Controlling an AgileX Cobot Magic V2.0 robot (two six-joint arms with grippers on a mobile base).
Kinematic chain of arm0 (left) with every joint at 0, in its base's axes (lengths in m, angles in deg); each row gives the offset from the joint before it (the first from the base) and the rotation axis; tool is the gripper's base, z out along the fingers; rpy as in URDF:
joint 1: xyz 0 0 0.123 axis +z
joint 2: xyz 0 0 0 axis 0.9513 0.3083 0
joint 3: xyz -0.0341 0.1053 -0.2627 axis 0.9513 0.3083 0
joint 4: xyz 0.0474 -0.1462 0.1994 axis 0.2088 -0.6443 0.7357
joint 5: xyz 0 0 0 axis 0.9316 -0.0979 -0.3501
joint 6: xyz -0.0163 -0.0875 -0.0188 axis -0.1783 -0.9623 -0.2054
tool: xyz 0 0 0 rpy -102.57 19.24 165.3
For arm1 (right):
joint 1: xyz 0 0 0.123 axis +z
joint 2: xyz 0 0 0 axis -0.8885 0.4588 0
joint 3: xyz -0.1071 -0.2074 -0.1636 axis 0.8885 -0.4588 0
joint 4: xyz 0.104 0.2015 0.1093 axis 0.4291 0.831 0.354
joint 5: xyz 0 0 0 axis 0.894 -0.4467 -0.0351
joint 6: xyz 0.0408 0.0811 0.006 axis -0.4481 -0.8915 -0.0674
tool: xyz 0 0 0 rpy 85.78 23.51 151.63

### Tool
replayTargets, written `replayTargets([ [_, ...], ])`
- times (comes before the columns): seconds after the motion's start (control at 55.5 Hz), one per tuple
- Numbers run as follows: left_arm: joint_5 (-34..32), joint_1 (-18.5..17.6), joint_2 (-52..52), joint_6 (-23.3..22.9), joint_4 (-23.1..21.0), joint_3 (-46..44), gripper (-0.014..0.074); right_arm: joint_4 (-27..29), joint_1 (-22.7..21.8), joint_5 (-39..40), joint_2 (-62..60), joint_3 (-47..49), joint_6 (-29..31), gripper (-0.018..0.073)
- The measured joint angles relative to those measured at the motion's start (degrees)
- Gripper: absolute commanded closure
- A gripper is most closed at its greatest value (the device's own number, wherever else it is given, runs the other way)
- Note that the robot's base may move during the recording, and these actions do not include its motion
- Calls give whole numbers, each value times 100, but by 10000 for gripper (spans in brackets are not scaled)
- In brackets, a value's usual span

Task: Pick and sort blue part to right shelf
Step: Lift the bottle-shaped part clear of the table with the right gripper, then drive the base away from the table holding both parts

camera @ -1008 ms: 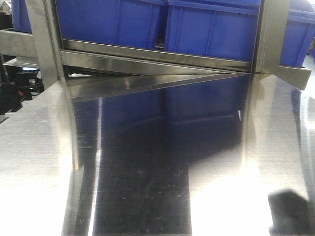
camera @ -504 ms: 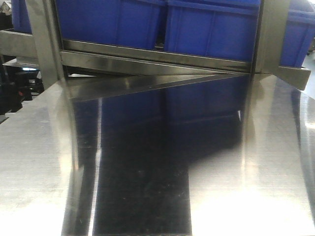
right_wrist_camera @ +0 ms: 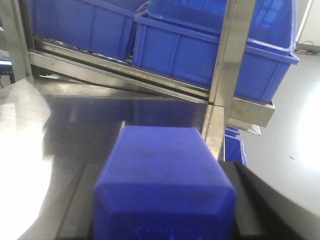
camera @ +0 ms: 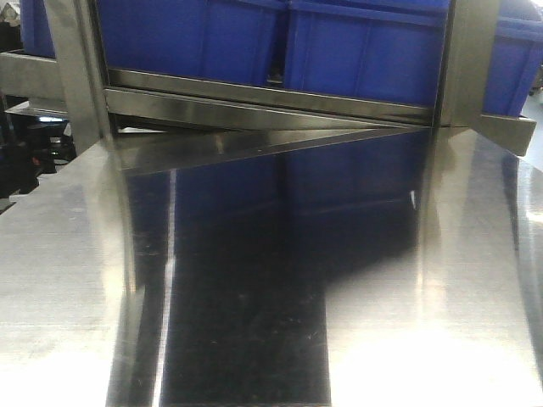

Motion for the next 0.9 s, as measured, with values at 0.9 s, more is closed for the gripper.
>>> replayTargets([
  [0.9,0,0,0,0,0,0,338,0,0,-50,0,0,0,333],
])
